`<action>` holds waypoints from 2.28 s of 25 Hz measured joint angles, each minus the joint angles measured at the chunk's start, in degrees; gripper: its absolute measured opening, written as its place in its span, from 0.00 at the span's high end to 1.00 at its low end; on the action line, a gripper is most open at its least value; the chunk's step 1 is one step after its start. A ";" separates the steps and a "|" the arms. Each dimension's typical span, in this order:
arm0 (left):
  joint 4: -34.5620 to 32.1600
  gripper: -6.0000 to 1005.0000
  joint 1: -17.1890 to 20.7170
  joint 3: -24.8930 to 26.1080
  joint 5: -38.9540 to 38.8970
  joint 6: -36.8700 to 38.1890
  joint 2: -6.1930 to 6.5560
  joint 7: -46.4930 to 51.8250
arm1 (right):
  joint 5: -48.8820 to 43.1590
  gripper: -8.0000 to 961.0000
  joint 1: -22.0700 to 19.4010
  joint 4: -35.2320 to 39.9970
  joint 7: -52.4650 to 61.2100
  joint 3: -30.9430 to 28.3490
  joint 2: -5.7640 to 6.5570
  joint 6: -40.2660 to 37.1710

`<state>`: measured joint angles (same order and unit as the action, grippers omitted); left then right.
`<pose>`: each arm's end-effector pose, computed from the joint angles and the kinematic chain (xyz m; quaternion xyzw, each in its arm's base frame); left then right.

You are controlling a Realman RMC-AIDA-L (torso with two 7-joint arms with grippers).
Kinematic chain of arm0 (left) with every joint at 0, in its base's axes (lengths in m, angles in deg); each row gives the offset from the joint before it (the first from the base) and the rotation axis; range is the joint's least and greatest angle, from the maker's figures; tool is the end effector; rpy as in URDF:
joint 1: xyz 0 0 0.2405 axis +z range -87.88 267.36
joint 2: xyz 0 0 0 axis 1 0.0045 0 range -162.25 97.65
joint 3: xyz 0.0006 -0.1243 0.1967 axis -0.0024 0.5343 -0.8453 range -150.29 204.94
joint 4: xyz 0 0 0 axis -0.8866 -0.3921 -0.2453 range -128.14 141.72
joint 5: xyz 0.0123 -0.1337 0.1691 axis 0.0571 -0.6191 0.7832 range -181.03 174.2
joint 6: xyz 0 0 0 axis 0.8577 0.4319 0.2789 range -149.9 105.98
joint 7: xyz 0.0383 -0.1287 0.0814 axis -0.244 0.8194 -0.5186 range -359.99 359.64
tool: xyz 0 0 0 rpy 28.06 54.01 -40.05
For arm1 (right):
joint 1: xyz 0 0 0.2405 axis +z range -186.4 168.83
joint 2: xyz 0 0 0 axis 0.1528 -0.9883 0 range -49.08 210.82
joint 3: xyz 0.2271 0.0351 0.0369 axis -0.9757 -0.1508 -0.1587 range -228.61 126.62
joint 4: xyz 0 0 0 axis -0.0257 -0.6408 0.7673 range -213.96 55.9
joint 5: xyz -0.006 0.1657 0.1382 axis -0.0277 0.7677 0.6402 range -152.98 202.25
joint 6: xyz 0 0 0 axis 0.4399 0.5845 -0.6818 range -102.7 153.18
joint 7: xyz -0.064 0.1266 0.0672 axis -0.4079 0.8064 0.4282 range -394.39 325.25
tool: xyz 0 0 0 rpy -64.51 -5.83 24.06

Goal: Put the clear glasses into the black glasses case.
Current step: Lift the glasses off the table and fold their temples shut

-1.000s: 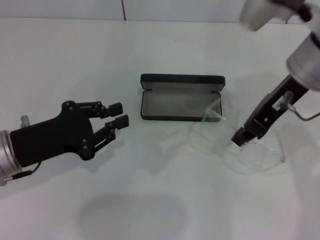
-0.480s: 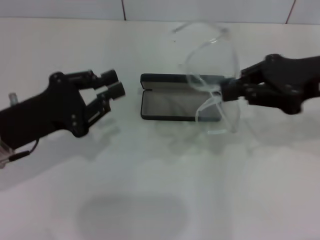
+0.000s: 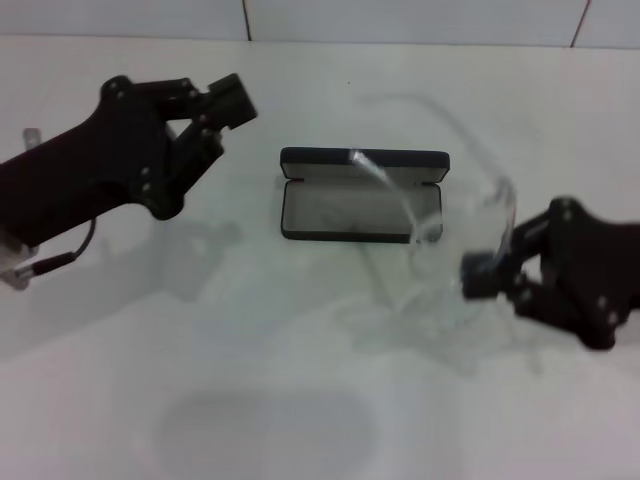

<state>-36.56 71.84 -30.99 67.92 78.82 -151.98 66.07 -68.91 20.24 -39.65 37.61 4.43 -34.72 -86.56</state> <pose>-0.1919 0.2893 0.0417 -0.8548 -0.0581 -0.4884 0.1656 0.1816 0.2827 0.0244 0.9276 -0.0335 -0.3701 0.0375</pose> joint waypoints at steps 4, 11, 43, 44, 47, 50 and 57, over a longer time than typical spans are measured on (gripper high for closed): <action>-0.36 0.90 -1.81 -2.12 -1.20 0.44 -0.01 0.84 | -0.88 0.93 -1.03 -0.16 -4.04 3.68 -0.22 2.63; -0.63 0.95 -7.89 -10.74 -1.60 -2.53 -0.01 4.32 | -0.48 0.93 -1.17 -0.28 -7.29 8.14 -0.45 6.84; 3.96 0.95 -9.02 -19.62 -0.74 -6.74 -0.10 7.09 | 6.02 0.93 -1.46 4.31 -13.92 8.92 -0.24 5.14; 3.56 0.95 -8.77 -19.06 -1.26 -6.67 0.06 7.01 | 6.02 0.93 -1.64 4.31 -14.04 9.00 -0.24 5.09; 1.17 0.95 -6.81 -14.75 -1.73 -6.19 0.39 7.21 | 6.03 0.93 -2.56 4.41 -14.07 9.04 -0.24 4.60; -0.63 0.95 -4.47 -10.03 -1.75 -6.09 0.14 7.13 | 6.93 0.93 -3.20 4.42 -14.17 8.88 -0.34 3.42; 3.43 0.95 -3.93 -4.34 -1.89 -6.46 -0.02 6.31 | 18.61 0.93 -5.60 4.16 -17.13 8.82 -0.17 -7.74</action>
<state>-33.13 67.91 -35.33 66.04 72.36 -152.00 72.38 -50.31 14.64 -35.49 20.48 13.25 -34.89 -94.30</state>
